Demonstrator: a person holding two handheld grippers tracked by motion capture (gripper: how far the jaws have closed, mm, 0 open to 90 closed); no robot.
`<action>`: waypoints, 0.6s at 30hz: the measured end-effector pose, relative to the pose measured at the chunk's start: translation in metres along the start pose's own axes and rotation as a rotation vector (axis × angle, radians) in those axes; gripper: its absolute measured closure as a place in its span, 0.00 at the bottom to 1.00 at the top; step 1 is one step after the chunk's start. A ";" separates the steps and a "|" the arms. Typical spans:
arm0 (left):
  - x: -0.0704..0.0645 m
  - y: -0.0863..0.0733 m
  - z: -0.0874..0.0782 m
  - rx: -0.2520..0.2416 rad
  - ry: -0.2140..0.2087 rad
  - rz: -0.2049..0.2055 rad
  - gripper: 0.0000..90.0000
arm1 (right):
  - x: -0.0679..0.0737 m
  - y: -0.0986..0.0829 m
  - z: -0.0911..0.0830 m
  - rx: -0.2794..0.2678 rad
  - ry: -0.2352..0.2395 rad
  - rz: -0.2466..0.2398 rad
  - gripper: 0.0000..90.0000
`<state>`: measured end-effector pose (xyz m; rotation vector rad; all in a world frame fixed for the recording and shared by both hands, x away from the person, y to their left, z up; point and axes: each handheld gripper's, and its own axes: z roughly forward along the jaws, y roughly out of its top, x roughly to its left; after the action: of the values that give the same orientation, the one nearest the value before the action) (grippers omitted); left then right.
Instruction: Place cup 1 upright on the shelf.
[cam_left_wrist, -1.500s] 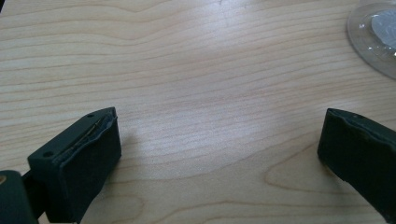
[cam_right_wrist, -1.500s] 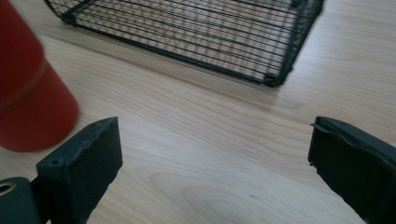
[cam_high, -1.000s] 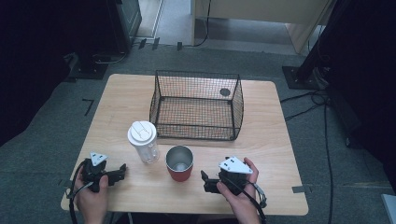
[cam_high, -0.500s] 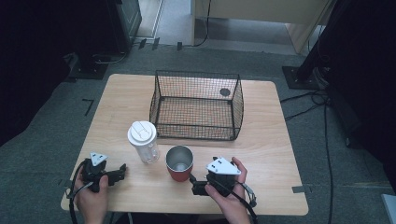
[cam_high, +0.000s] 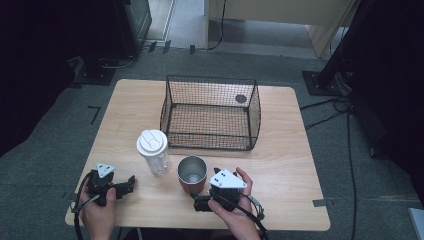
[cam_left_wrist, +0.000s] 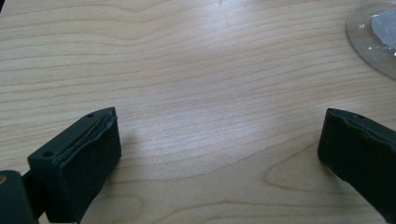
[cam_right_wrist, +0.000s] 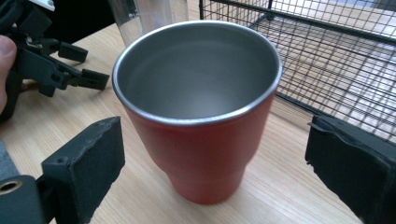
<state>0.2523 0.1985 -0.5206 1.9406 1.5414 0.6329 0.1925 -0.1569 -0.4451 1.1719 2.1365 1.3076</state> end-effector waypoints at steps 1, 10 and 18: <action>0.000 0.000 0.000 0.000 0.000 0.000 0.00 | 0.001 0.001 0.001 -0.002 0.002 0.002 0.05; 0.000 0.000 0.000 0.000 0.000 0.000 0.00 | 0.011 0.004 0.018 -0.021 -0.005 0.011 0.05; 0.000 0.000 0.000 0.000 0.000 0.000 0.00 | 0.018 0.008 0.033 -0.026 -0.069 0.009 0.05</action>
<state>0.2523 0.1986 -0.5206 1.9406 1.5412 0.6330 0.2076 -0.1231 -0.4531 1.1995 2.0618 1.2767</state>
